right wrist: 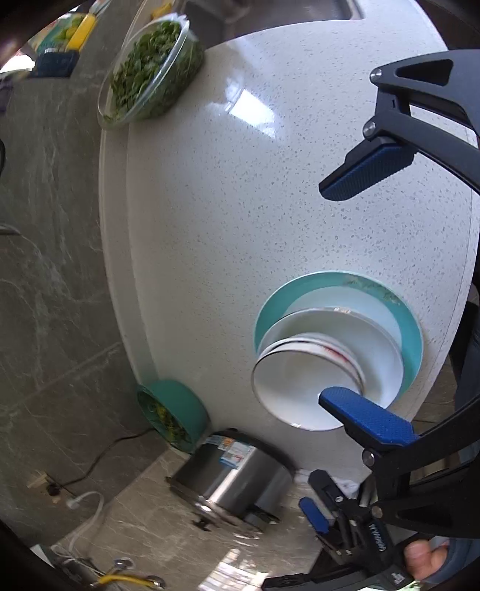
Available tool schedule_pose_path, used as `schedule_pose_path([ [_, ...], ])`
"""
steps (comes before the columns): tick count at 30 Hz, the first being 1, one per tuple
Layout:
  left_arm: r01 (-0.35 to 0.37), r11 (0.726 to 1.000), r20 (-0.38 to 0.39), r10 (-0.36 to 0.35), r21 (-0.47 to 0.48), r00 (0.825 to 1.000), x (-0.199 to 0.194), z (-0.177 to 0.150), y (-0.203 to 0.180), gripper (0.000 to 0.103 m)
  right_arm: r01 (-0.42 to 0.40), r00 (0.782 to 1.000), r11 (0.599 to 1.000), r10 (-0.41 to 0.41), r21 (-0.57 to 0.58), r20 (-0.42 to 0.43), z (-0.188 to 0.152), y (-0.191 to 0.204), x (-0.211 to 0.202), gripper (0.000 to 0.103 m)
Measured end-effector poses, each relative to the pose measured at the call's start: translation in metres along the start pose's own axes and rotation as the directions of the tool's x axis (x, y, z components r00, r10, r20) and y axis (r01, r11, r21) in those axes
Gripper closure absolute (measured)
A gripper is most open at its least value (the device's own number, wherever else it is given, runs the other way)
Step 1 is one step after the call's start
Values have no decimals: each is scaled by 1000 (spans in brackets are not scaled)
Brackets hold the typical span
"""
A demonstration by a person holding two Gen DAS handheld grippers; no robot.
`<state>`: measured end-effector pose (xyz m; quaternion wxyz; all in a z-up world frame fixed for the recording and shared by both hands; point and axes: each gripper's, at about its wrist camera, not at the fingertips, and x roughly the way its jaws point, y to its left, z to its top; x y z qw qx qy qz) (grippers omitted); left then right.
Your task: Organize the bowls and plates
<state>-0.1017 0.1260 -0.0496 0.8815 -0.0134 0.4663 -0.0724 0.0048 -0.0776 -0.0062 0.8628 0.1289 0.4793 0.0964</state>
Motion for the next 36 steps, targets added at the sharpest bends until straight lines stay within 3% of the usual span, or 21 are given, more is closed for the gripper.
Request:
schedule_pose_path([
  [7,17,989,-97,-2,150,995,25,11,-2,0,91,994,994,-95,68,61,-7,28,-10,0],
  [12,26,979,-109,-4,201,994,31,13,-5,0,148,985,983,-156,109,77,-14,40,-17,0],
  [23,19,975,-97,2,221,995,37,25,-23,0,230,969,961,-242,156,59,-14,30,-23,0],
  [36,-2,986,-98,18,167,995,36,34,-31,0,253,965,953,-262,164,32,-11,20,-19,0],
])
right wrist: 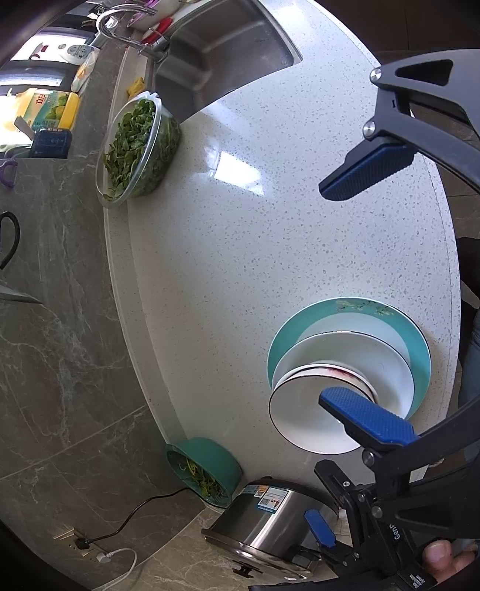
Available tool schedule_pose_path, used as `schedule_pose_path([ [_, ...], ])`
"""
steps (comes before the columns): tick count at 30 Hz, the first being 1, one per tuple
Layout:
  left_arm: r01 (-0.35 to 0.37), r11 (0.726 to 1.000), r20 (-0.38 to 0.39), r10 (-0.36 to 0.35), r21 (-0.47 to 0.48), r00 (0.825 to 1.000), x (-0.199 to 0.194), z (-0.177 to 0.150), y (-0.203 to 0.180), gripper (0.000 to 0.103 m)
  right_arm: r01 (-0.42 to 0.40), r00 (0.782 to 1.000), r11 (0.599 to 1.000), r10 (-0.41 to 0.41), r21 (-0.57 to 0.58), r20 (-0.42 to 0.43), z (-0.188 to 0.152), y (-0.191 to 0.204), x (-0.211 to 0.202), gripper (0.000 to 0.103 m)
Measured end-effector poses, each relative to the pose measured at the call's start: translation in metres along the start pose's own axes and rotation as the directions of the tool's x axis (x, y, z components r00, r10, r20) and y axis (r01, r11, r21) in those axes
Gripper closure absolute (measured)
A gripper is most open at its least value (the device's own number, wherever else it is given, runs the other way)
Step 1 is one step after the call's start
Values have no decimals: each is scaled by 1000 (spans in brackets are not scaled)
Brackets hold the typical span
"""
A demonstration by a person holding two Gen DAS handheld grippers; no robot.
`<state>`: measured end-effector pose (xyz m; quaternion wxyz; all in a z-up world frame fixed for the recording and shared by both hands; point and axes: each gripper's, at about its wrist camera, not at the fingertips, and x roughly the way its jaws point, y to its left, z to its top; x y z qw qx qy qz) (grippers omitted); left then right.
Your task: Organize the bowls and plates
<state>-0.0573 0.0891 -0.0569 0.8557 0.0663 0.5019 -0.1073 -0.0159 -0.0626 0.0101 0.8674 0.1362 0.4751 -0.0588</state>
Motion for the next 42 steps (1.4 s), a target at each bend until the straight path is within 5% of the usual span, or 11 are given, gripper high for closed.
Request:
schedule_pose_path([
  [42,16,1000,-14,-16,-19,1000,4,-2,2,0,4,1000,1000,-4,-8,-23,-3,7,6,0],
])
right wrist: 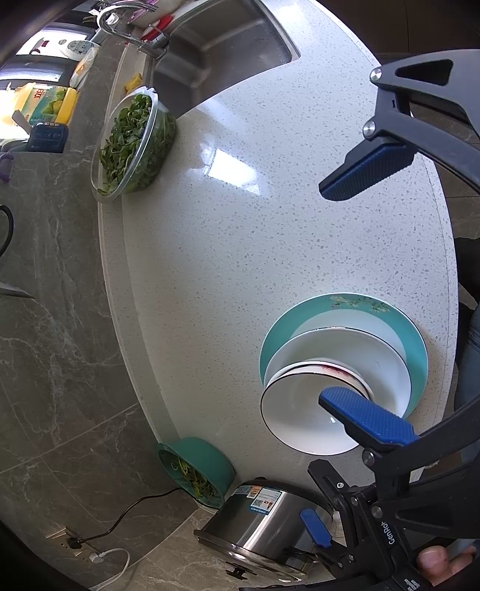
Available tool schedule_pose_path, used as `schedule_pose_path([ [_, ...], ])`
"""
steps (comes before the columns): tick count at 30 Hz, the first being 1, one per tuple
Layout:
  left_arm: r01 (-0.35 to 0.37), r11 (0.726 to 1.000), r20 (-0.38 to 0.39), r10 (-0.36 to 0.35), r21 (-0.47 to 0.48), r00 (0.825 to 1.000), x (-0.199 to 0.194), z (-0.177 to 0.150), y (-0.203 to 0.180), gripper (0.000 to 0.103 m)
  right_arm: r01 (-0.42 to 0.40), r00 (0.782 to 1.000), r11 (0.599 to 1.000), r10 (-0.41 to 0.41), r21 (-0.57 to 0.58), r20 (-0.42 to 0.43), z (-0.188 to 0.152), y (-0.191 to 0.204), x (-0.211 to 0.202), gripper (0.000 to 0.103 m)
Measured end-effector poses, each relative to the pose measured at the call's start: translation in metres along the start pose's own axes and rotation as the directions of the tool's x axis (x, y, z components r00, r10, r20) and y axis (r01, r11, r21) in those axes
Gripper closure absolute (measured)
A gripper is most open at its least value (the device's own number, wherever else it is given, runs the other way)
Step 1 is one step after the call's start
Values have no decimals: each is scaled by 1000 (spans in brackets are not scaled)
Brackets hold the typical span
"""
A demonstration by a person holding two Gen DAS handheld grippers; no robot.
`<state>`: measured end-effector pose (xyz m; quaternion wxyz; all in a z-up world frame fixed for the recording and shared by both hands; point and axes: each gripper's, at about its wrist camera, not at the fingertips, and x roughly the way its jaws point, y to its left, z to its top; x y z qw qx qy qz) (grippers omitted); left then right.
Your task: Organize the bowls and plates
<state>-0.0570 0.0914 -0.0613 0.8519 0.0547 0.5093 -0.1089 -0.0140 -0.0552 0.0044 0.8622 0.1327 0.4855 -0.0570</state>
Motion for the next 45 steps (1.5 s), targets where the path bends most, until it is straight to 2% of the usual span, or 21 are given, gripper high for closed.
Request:
schedule_pose_path([
  [45,0,1000,-2,0,-20,1000,3,-1,-4,0,-6,1000,1000,6,0,-17,-1,-1,7,0],
])
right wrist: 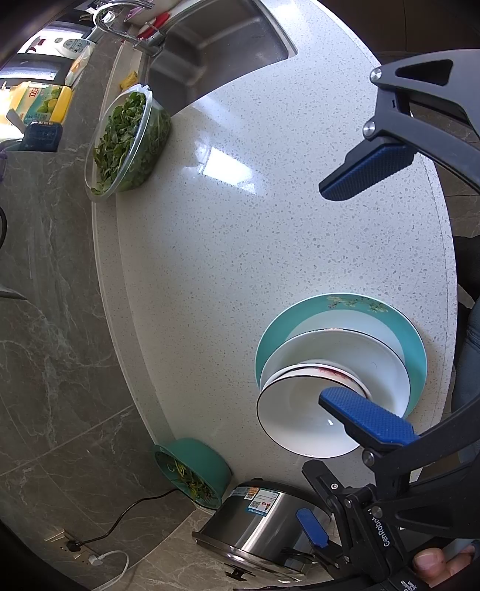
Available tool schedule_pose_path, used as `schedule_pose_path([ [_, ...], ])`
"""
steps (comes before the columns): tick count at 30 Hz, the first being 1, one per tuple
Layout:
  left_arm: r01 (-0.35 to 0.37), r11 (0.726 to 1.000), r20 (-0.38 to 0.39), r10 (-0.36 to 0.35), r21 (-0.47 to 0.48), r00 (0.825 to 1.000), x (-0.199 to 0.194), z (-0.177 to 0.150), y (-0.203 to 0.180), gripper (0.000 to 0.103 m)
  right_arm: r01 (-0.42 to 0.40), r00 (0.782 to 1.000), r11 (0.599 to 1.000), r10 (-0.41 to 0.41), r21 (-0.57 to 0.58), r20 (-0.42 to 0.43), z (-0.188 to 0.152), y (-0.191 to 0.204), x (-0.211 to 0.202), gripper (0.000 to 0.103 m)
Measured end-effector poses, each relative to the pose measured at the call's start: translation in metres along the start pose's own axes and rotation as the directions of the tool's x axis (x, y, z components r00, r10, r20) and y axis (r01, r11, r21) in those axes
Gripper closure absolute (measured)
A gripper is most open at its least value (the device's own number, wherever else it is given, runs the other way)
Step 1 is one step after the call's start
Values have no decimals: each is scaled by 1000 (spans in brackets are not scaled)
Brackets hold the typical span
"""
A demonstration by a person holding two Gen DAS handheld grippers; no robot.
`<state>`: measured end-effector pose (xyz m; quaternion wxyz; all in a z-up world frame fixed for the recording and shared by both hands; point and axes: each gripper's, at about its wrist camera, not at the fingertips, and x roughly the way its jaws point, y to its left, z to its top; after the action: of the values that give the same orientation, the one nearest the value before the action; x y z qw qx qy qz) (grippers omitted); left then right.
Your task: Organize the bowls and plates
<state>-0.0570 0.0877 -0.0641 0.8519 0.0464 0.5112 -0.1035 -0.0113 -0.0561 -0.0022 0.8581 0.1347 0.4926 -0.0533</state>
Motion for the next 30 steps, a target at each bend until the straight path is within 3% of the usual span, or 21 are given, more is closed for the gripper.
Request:
schedule_pose_path([
  [30,0,1000,7,0,-20,1000,-2,-5,0,0,-6,1000,1000,6,0,-7,0,2,2,0],
])
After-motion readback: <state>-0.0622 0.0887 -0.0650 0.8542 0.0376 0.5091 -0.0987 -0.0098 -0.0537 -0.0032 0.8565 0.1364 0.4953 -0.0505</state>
